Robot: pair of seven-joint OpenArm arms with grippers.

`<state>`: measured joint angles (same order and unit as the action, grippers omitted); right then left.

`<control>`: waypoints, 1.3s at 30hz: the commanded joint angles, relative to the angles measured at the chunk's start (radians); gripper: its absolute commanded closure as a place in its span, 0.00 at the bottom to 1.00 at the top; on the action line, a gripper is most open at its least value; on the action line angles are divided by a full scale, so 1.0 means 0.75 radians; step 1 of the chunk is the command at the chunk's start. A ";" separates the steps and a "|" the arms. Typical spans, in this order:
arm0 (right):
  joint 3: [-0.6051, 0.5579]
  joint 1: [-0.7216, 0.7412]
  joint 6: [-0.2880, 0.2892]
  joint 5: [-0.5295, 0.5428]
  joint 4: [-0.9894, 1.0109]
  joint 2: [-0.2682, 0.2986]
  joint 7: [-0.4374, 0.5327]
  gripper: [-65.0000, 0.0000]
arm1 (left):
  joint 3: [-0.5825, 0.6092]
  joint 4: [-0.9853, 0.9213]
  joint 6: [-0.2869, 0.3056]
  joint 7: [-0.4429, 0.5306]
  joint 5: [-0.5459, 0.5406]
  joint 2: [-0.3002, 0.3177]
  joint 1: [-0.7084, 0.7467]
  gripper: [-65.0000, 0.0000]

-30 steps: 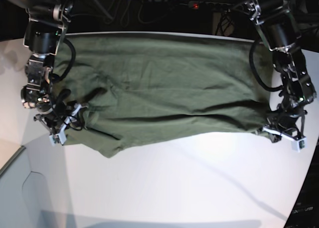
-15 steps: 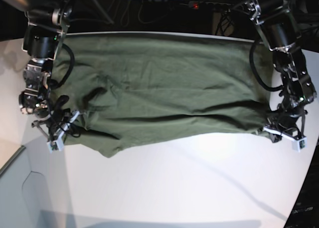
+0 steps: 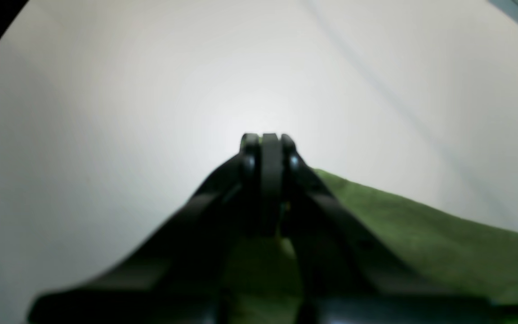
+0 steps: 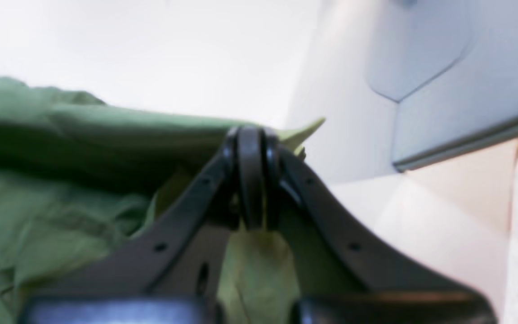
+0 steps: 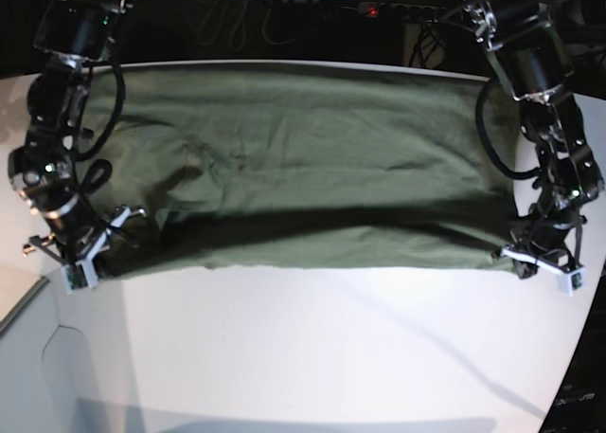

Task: Layout the t-shirt on the table in an organized manner, then fold the t-shirt properly
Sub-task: 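Grasp the folded edge corners with both grippers, then fold the grasped edge over toward the collar with both grippers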

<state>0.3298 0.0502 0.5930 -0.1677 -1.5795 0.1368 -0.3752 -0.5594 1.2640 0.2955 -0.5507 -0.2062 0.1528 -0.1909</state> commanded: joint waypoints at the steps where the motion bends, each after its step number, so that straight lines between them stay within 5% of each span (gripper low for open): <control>1: 0.001 -0.007 0.000 0.020 -0.057 0.007 0.033 1.00 | -0.002 0.028 0.006 0.027 -0.010 0.020 -0.019 1.00; 12: 0.063 -0.287 0.002 0.022 -0.350 -0.104 0.035 1.00 | -0.043 0.235 0.010 0.027 -0.029 0.014 0.096 1.00; 20: 0.075 -0.467 0.002 0.022 -0.444 -0.155 0.045 1.00 | -0.170 0.288 0.010 0.025 -0.338 -0.004 0.237 1.00; 27: 0.077 -0.577 0.002 0.024 -0.446 -0.165 0.051 1.00 | -0.170 0.312 0.010 0.025 -0.428 -0.006 0.331 1.00; 39: 0.171 -0.817 0.002 0.024 -0.444 -0.226 0.358 1.00 | -0.161 0.364 0.012 0.025 -0.428 -0.047 0.450 1.00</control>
<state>0.4534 -0.5552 0.5949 -0.1596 -1.8927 -0.0357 -0.1280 -0.6773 1.5124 0.2951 -0.5571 -0.5129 0.1028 0.1524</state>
